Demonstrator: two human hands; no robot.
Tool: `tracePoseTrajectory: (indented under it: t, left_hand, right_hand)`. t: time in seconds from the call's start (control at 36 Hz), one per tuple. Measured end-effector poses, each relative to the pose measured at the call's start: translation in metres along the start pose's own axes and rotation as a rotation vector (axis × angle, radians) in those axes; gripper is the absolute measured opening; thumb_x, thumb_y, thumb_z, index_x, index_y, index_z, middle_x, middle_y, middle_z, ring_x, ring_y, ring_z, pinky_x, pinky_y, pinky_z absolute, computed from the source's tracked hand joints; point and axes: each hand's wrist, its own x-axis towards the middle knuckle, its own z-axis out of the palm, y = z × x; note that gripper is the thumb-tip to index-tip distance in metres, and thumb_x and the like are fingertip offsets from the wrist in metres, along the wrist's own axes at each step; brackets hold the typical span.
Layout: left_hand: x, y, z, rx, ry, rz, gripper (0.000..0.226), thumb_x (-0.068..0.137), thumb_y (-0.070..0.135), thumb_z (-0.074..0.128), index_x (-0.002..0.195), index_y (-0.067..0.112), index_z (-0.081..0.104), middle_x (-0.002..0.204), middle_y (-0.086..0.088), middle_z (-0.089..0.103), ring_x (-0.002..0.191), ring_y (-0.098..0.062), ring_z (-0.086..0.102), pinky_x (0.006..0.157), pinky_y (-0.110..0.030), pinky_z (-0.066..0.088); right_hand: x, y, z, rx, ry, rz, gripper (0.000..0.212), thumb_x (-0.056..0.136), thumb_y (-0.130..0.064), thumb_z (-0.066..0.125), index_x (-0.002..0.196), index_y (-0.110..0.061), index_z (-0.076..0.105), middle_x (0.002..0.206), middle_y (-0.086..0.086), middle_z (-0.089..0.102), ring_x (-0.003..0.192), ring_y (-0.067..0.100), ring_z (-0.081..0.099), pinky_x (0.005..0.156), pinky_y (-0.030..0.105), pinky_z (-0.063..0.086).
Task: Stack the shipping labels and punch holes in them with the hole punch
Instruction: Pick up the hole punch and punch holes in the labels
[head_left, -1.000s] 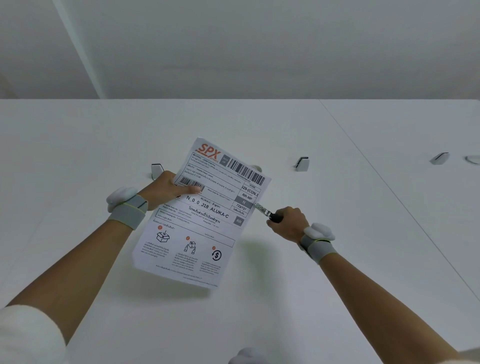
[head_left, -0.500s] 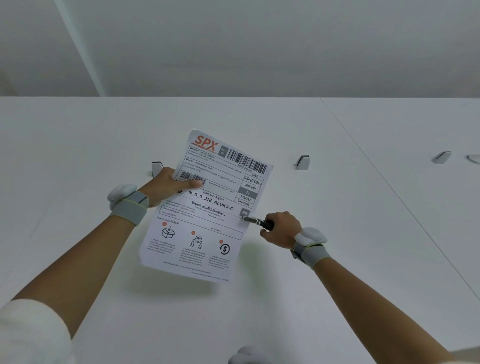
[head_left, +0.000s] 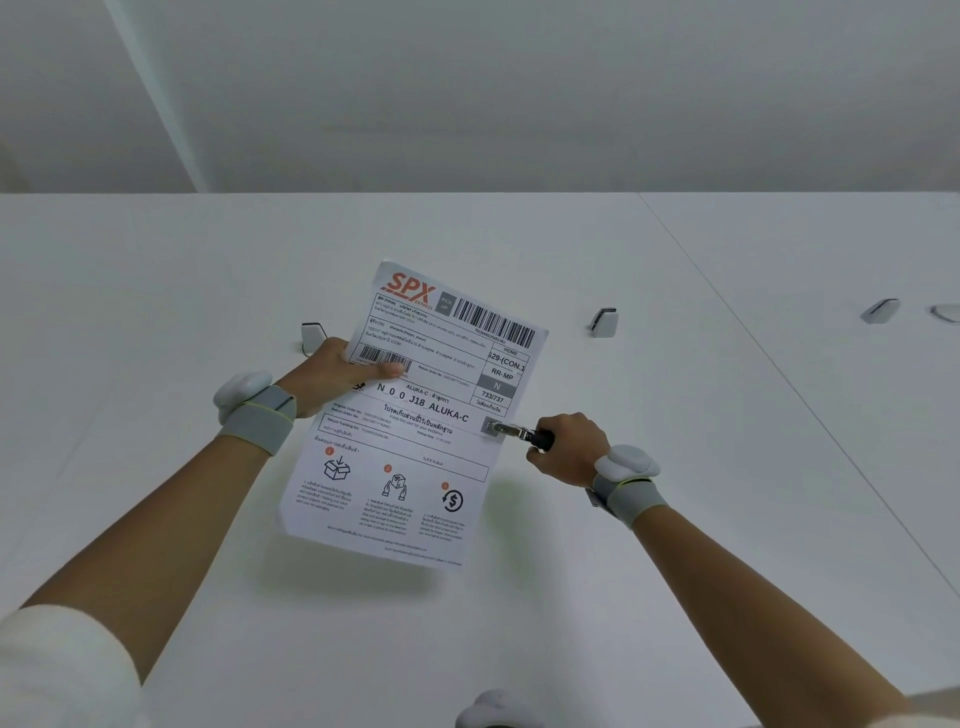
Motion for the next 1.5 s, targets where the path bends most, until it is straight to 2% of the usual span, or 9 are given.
tracePoseTrajectory:
  t: [0.36,0.58,0.72,0.86,0.94,1.14,1.25,1.33,1.5]
  left_hand:
    - [0.0038,-0.001,0.0003,-0.026,0.01,0.006,0.044,0.061,0.037,0.078,0.1,0.018,0.07,0.103,-0.01,0.075,0.09,-0.031,0.073,0.078,-0.045,0.059]
    - [0.0075,-0.0025,-0.0009,-0.03,0.02,0.011,0.048,0.073,0.026,0.075,0.116,0.006,0.064,0.112,-0.017,0.07,0.097,-0.038,0.069,0.087,-0.055,0.054]
    - [0.0063,-0.0029,-0.0001,-0.036,0.023,0.009,0.045,0.072,0.026,0.075,0.112,0.008,0.066,0.112,-0.018,0.071,0.095,-0.037,0.069,0.086,-0.054,0.054]
    - [0.0041,-0.0016,-0.0009,-0.039,0.012,0.014,0.055,0.067,0.031,0.076,0.114,0.006,0.065,0.111,-0.017,0.071,0.096,-0.037,0.069,0.086,-0.053,0.054]
    - [0.0044,-0.0028,-0.0018,-0.04,0.01,0.013,0.049,0.067,0.03,0.077,0.11,0.009,0.067,0.11,-0.017,0.072,0.095,-0.036,0.07,0.084,-0.052,0.056]
    - [0.0052,-0.0067,-0.0022,-0.047,0.011,0.015,0.04,0.064,0.034,0.078,0.1,0.019,0.07,0.1,-0.007,0.076,0.087,-0.027,0.074,0.073,-0.04,0.06]
    - [0.0035,-0.0072,-0.0038,-0.05,0.03,0.028,0.035,0.066,0.033,0.077,0.098,0.02,0.071,0.089,0.002,0.078,0.081,-0.022,0.075,0.063,-0.03,0.06]
    - [0.0037,-0.0068,-0.0049,-0.053,0.044,0.038,0.032,0.073,0.026,0.075,0.103,0.016,0.07,0.086,0.005,0.078,0.08,-0.019,0.075,0.062,-0.027,0.059]
    - [0.0052,-0.0038,-0.0062,-0.077,0.089,0.057,0.028,0.077,0.023,0.073,0.104,0.014,0.069,0.095,-0.002,0.075,0.084,-0.019,0.073,0.07,-0.03,0.061]
  right_hand:
    - [0.0009,-0.0003,-0.001,-0.027,-0.033,0.001,0.008,0.072,-0.033,0.058,0.075,-0.026,0.059,0.071,0.0,0.056,0.071,0.025,0.053,0.062,0.026,0.038]
    - [-0.0012,0.0001,0.0028,-0.041,-0.041,-0.029,0.015,0.074,-0.032,0.057,0.079,-0.019,0.063,0.073,0.003,0.059,0.07,0.025,0.053,0.061,0.026,0.039]
    - [0.0008,0.0,0.0032,-0.057,-0.053,-0.022,0.01,0.073,-0.035,0.055,0.07,-0.025,0.055,0.071,0.001,0.055,0.07,0.025,0.051,0.06,0.025,0.036]
    - [-0.0006,-0.0018,0.0064,-0.053,-0.022,0.02,0.022,0.072,-0.038,0.054,0.059,-0.02,0.049,0.058,-0.002,0.048,0.064,0.027,0.05,0.053,0.023,0.031]
    - [-0.0028,-0.0027,0.0066,-0.053,-0.014,0.023,0.029,0.073,-0.039,0.053,0.053,-0.019,0.045,0.054,-0.004,0.044,0.063,0.027,0.049,0.05,0.022,0.028]
    - [-0.0055,-0.0023,0.0031,-0.07,-0.012,-0.004,0.027,0.076,-0.039,0.053,0.057,-0.021,0.046,0.064,0.001,0.052,0.064,0.027,0.05,0.055,0.025,0.032]
    - [-0.0053,-0.0021,0.0024,-0.069,0.003,-0.067,0.017,0.077,-0.037,0.055,0.076,-0.021,0.059,0.079,0.007,0.066,0.072,0.029,0.052,0.061,0.027,0.035]
    - [-0.0052,-0.0033,0.0021,-0.072,-0.009,-0.117,0.02,0.077,-0.036,0.056,0.083,-0.017,0.061,0.086,0.007,0.069,0.083,0.031,0.059,0.064,0.028,0.038]
    - [-0.0054,-0.0063,0.0025,-0.054,-0.036,-0.125,0.022,0.077,-0.033,0.057,0.087,-0.015,0.063,0.086,0.007,0.069,0.083,0.032,0.061,0.064,0.028,0.039]
